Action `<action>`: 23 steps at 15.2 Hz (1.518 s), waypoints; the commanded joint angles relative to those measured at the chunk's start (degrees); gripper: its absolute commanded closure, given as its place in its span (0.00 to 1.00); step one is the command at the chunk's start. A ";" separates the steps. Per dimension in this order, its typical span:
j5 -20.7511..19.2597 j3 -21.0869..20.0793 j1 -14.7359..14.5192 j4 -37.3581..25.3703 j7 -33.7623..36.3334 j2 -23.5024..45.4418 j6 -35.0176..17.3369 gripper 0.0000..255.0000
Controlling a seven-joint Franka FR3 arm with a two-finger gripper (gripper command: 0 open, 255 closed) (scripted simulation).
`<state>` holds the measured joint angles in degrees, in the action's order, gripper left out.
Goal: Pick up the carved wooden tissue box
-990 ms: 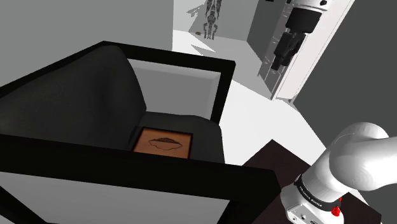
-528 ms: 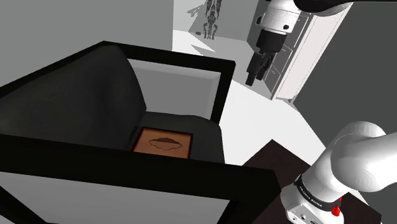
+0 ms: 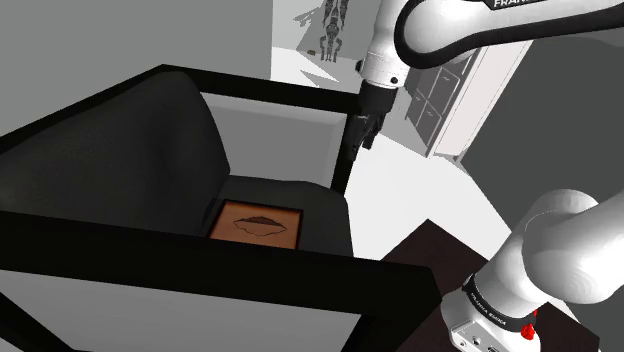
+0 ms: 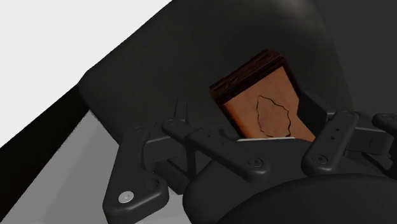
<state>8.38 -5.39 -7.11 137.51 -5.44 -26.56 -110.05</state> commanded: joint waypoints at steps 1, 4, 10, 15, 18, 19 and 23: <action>0.65 -0.94 -0.84 -0.24 -0.17 3.35 -3.03 0.00; 1.41 -2.37 -2.02 -1.12 -0.39 8.76 -7.32 0.00; 2.02 -5.15 -4.21 -4.61 -0.55 20.28 -14.92 0.00; 1.36 -7.15 -6.07 -9.17 -0.23 30.31 -20.02 0.00; 0.45 -8.08 -7.35 -12.59 0.16 36.41 -22.45 0.00; 0.08 -8.34 -7.82 -13.84 0.32 38.45 -23.15 0.00; -1.60 -9.08 -9.90 -19.42 0.96 46.61 -25.37 0.00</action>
<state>7.10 -14.37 -16.72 119.07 -4.20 18.22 -134.67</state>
